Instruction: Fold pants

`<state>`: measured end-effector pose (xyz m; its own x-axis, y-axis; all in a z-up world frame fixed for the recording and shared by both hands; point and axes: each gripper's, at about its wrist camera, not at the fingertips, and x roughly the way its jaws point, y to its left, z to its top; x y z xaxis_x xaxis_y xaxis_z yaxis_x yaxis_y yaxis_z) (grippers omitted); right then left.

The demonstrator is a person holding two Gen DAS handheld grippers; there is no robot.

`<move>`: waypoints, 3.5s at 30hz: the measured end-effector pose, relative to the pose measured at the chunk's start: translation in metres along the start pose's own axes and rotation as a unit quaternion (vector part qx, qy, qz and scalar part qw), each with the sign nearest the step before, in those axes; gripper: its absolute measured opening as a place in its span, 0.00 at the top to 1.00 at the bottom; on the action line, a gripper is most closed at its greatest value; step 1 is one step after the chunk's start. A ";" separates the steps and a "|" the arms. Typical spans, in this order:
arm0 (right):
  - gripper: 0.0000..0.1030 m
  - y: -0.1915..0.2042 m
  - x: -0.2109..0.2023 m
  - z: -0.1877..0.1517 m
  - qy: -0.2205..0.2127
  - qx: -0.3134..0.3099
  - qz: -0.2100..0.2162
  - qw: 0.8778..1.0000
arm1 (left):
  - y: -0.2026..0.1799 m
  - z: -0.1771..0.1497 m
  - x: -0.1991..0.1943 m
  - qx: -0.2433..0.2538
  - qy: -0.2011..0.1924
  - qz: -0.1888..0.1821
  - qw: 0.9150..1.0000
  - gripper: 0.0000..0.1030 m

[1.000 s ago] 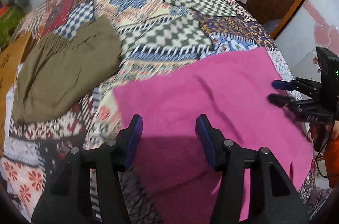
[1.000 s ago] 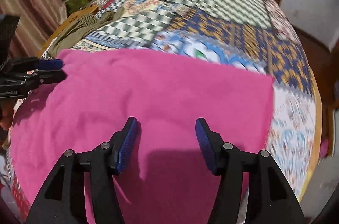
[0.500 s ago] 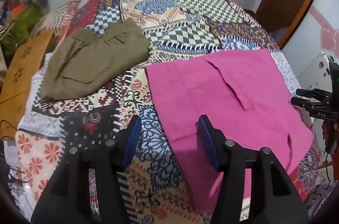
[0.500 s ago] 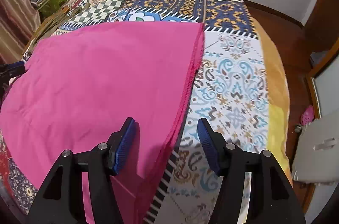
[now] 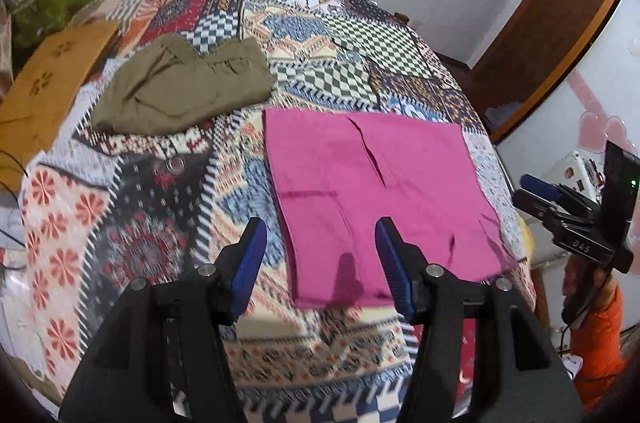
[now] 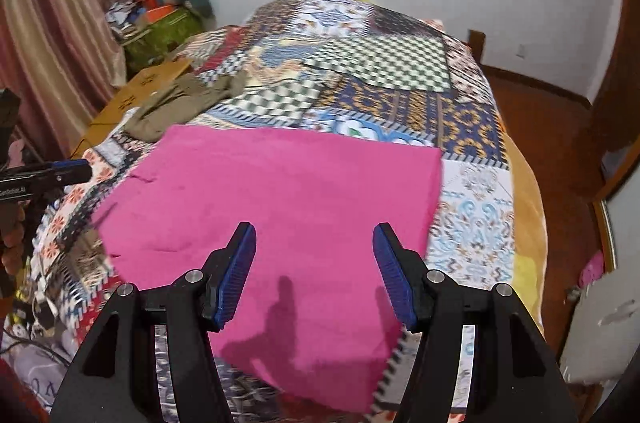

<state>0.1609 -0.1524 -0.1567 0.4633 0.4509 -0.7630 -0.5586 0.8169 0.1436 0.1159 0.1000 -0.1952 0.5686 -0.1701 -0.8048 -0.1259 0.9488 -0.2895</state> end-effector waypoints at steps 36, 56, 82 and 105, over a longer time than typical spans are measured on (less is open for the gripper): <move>0.44 0.028 0.043 -0.044 0.046 -0.001 0.053 0.998 | 0.023 -0.029 0.057 -0.184 0.082 -0.181 0.963 0.31; 0.43 0.026 0.039 -0.032 0.053 -0.014 0.039 0.998 | -0.033 -0.004 0.038 -0.009 -0.028 -0.030 0.999 0.75; 0.43 0.085 0.072 -0.006 0.092 -0.076 0.086 0.989 | -0.078 -0.019 -0.020 0.145 -0.104 0.046 0.983 0.76; 0.43 -0.013 0.033 -0.059 0.063 0.082 0.080 0.991 | -0.160 -0.001 -0.008 0.243 -0.091 0.036 0.965 0.80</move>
<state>0.1426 -0.1690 -0.2212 0.2827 0.5401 -0.7927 -0.4936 0.7905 0.3626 0.1311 -0.0502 -0.1429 0.7117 -0.0906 -0.6966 0.2007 0.9766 0.0779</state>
